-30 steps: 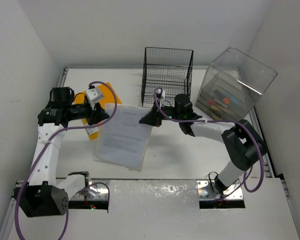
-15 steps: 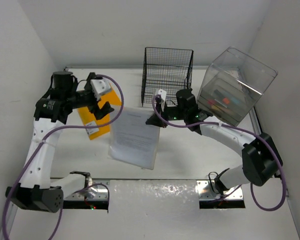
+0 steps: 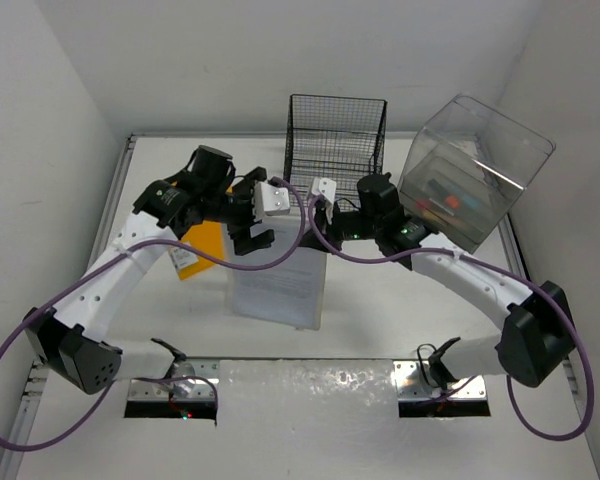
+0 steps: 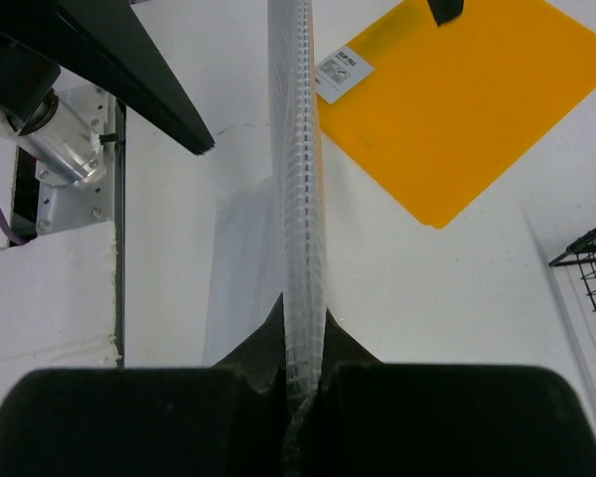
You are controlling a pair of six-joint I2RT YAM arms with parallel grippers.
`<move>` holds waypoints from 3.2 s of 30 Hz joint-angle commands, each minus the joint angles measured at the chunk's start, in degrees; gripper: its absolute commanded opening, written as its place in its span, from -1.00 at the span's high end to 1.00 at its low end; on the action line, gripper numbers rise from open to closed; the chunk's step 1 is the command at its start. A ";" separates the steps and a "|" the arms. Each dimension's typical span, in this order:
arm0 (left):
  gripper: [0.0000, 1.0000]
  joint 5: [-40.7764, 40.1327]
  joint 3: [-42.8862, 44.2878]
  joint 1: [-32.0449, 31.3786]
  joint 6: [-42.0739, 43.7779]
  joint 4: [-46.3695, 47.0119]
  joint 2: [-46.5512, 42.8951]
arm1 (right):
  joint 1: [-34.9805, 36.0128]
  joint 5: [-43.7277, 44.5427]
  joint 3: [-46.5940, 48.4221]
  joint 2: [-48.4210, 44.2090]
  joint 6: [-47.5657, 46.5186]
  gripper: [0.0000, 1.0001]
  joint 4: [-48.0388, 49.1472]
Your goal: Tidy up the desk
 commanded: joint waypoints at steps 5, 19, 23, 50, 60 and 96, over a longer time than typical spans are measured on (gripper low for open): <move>-0.77 -2.95 -0.91 -4.88 0.68 2.39 2.75 | 0.50 -0.64 1.42 -4.52 -2.82 1.00 1.44; 1.00 -10.50 4.97 -5.59 -5.55 6.07 2.67 | 0.50 11.38 -2.88 -11.63 -2.92 0.38 0.91; 1.00 -12.00 7.97 -5.59 -6.44 7.66 1.96 | 0.42 21.58 -6.04 -17.60 -1.33 -0.92 1.96; 1.00 -24.82 40.73 -5.67 1.47 34.89 18.98 | 0.33 42.78 -14.57 -34.31 1.83 -0.98 -10.34; 1.00 -25.01 53.75 -5.15 5.42 42.29 36.66 | 0.24 45.41 -19.84 -38.26 3.85 -0.98 -12.10; 1.00 -24.04 48.93 -3.04 7.44 43.52 49.59 | 0.24 42.69 -25.21 -36.34 5.96 -0.98 -6.65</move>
